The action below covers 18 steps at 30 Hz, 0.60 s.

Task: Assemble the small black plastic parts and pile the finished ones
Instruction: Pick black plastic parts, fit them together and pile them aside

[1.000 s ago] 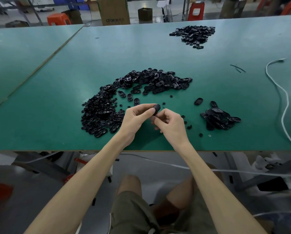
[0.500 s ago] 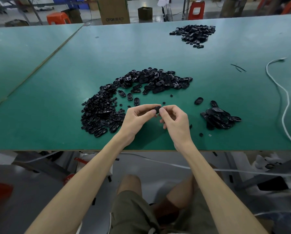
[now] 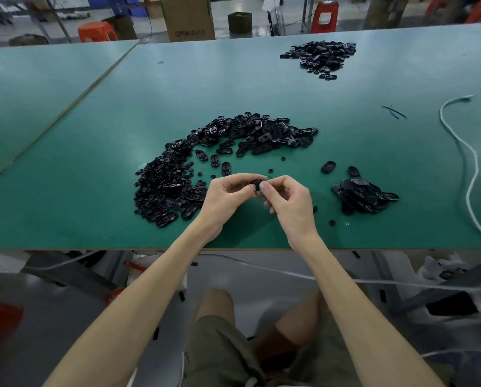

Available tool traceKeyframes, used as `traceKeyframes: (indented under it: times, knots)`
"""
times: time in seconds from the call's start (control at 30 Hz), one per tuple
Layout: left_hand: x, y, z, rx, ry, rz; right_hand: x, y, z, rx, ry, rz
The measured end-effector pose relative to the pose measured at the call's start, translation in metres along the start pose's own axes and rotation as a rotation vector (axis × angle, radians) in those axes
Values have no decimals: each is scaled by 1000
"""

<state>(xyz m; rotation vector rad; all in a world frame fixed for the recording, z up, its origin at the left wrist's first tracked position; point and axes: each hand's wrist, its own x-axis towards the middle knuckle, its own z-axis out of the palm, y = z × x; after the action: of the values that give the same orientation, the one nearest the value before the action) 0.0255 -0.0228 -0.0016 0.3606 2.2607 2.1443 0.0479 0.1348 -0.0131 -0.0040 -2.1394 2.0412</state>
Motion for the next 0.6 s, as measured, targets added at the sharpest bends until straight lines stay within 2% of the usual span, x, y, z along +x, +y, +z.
traceKeyframes:
  times: [0.27, 0.47, 0.6]
  knots:
    - [0, -1, 1, 61, 32, -2, 0, -1, 2, -74, -15, -4]
    - [0, -1, -4, -65, -20, -29, 0, -1, 2, -3, 53, 21]
    - [-1, 0, -4, -60, -21, -33, -1, 0, 2, -8, 63, 25]
